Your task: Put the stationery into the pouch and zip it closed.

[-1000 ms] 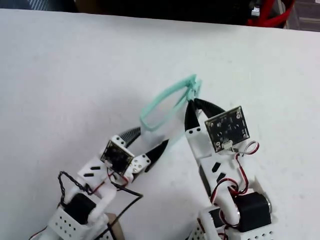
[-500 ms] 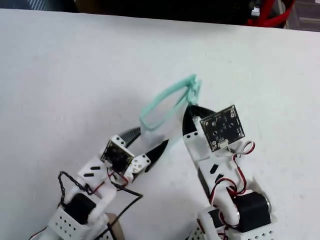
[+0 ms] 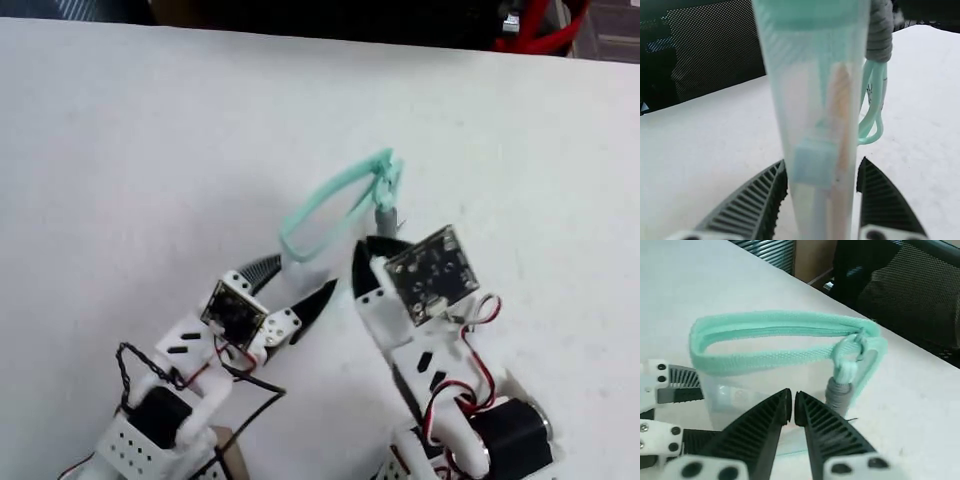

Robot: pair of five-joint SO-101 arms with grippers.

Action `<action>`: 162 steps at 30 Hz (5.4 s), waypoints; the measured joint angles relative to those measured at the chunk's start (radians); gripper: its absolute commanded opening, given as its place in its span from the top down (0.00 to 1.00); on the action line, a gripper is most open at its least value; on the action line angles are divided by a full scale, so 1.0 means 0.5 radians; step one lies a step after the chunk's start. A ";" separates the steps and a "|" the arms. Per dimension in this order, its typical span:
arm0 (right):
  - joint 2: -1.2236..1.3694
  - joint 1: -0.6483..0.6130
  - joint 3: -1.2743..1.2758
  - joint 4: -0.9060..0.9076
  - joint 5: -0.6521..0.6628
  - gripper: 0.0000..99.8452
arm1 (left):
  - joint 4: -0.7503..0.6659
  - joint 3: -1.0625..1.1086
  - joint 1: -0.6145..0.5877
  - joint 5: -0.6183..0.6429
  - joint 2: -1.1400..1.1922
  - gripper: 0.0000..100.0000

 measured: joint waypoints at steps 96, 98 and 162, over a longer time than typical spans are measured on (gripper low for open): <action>-0.540 -0.338 0.387 -0.034 0.147 0.79 | 0.000 0.000 0.015 0.000 0.000 0.81; -0.534 -0.359 0.384 0.071 0.187 0.74 | 0.000 0.000 0.009 0.000 0.000 0.88; 0.724 0.273 -0.160 -0.034 2.274 0.96 | 0.282 -0.074 -0.037 -0.905 0.000 0.94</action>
